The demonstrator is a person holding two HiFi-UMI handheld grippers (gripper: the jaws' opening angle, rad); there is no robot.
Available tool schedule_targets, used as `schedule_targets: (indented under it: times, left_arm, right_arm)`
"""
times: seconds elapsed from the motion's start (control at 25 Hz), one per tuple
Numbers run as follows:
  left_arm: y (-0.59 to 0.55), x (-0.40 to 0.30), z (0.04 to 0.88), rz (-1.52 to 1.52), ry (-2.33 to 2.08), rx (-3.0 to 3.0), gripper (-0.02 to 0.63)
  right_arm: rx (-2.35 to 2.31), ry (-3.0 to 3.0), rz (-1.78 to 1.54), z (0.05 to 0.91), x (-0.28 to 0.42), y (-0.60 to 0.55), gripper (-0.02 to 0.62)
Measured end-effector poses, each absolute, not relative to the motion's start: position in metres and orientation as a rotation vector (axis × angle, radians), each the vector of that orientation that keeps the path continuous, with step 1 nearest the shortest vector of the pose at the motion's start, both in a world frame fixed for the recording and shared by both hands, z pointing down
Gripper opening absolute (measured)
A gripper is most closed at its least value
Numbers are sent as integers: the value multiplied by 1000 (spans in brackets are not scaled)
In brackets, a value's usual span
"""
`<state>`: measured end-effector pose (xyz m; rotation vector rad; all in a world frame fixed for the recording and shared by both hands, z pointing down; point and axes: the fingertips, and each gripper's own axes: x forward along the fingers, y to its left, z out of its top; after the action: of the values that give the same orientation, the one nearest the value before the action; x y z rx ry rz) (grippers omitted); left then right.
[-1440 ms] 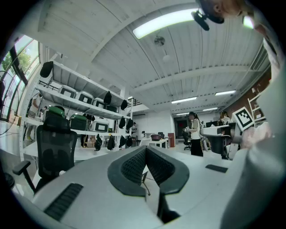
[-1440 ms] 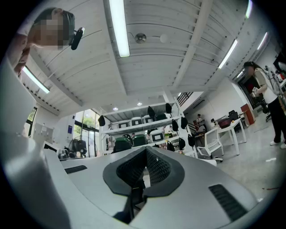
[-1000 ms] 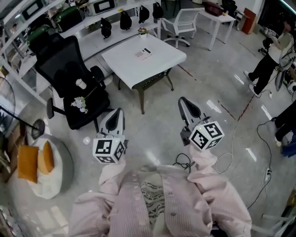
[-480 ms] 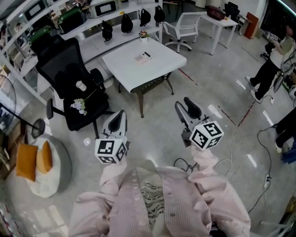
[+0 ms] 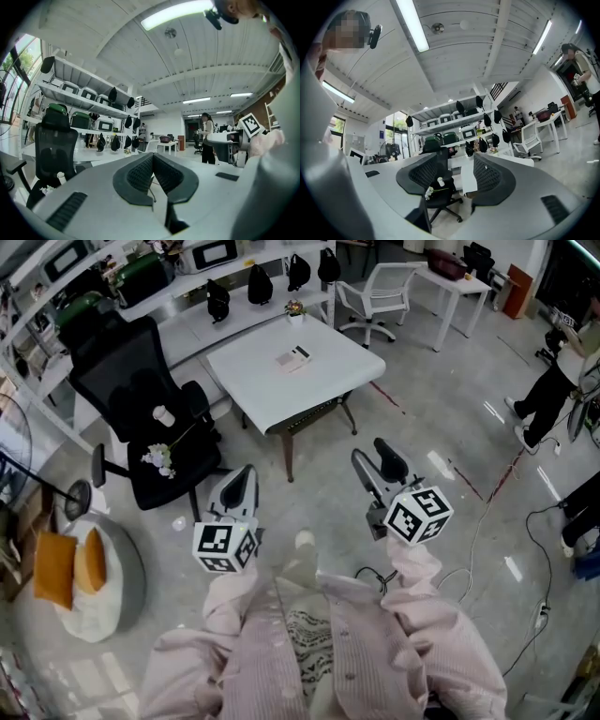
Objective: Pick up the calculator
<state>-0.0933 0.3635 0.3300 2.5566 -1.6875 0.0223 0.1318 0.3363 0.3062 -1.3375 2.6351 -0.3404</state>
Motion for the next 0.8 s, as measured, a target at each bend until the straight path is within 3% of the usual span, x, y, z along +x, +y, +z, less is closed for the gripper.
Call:
schedule_targets:
  times: [0.8]
  left_arm:
    - [165,-108,371,105,-1589,2495,0]
  right_arm:
    - [-1358,2638,-604,357,114,142,209]
